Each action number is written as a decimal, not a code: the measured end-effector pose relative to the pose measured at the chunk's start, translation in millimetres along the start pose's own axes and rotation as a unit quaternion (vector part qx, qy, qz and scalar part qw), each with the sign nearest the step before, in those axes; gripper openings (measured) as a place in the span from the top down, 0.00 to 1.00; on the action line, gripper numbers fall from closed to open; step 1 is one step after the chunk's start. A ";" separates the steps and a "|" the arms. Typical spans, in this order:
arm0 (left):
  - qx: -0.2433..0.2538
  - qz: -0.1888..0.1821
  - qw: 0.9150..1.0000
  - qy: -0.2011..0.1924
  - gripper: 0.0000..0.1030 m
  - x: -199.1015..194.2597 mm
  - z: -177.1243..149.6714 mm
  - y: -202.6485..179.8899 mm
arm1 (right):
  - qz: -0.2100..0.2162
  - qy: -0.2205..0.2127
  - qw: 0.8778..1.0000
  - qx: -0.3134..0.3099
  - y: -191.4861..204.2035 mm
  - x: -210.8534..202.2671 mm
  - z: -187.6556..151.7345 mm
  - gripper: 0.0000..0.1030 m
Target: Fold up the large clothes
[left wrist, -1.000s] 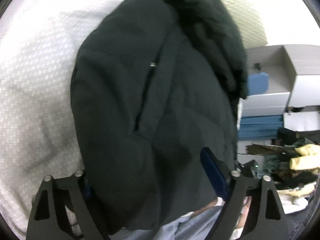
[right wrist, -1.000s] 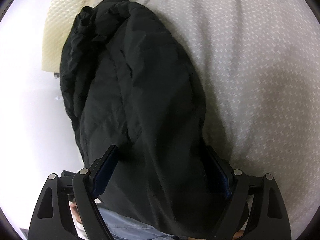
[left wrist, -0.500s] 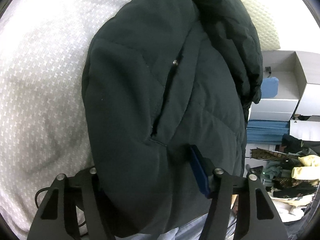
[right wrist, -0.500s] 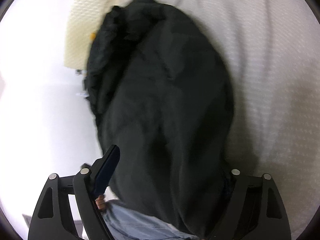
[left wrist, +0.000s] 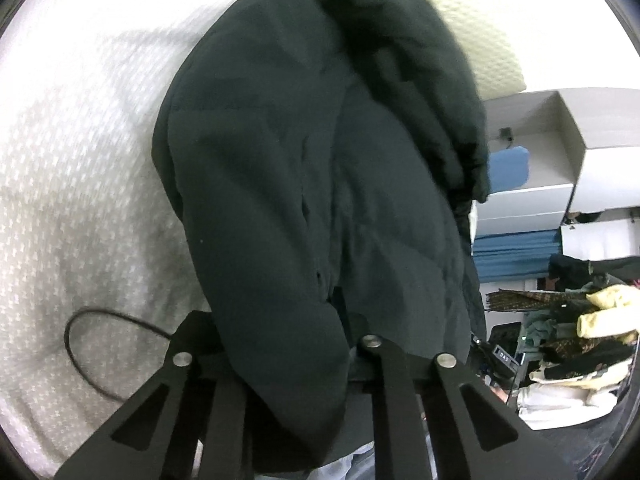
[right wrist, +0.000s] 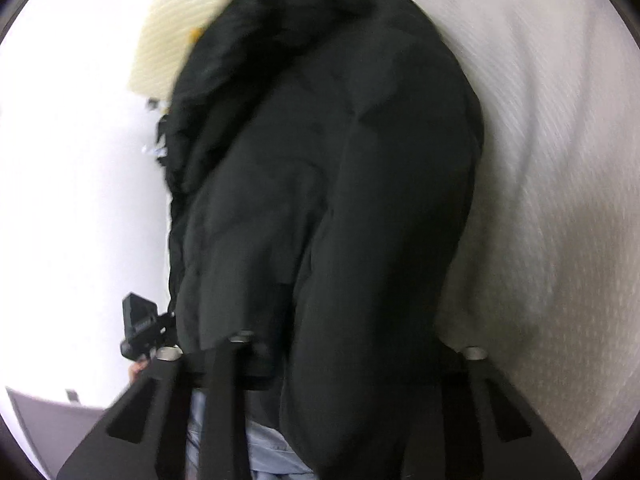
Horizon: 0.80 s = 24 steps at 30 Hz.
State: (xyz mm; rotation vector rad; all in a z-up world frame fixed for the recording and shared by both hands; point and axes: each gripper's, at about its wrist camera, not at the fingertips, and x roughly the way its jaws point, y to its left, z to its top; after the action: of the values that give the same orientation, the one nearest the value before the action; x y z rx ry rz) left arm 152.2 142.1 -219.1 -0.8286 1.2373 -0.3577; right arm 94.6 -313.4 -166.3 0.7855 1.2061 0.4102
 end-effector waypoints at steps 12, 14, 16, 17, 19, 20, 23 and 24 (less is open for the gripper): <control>0.041 -0.041 0.996 -0.064 0.96 -74.2 -20.6 -15.6 | 0.044 -0.101 0.990 -0.090 34.8 -64.3 -19.5 0.93; 0.043 -0.050 0.995 -0.073 0.96 -95.5 -22.9 -15.8 | 0.061 -0.117 0.987 -0.092 38.2 -76.9 -24.2 0.94; 0.048 -0.057 0.994 -0.083 0.97 -116.6 -25.0 -17.2 | 0.080 -0.132 0.983 -0.098 40.5 -91.1 -32.5 0.94; 0.053 -0.059 0.993 -0.088 0.97 -128.0 -26.7 -20.0 | 0.086 -0.135 0.982 -0.103 43.7 -96.0 -36.2 0.94; 0.062 -0.063 0.992 -0.092 0.97 -149.1 -30.2 -24.5 | 0.091 -0.140 0.979 -0.117 51.9 -105.5 -45.1 0.94; 0.062 -0.071 0.991 -0.098 0.97 -162.0 -33.4 -26.8 | 0.095 -0.144 0.977 -0.122 56.0 -110.2 -49.1 0.94; 0.068 -0.087 0.988 -0.111 0.98 -193.7 -42.3 -35.8 | 0.113 -0.159 0.971 -0.137 66.3 -131.1 -61.7 0.94; 0.074 -0.089 0.987 -0.113 0.98 -201.2 -44.9 -41.3 | 0.121 -0.165 0.968 -0.143 70.5 -139.4 -67.6 0.94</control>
State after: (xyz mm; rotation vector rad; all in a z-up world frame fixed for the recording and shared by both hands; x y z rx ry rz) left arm 53.8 229.9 -55.4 -0.8304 0.9173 -0.4805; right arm -6.3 -336.9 -31.3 0.7176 0.7228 0.6126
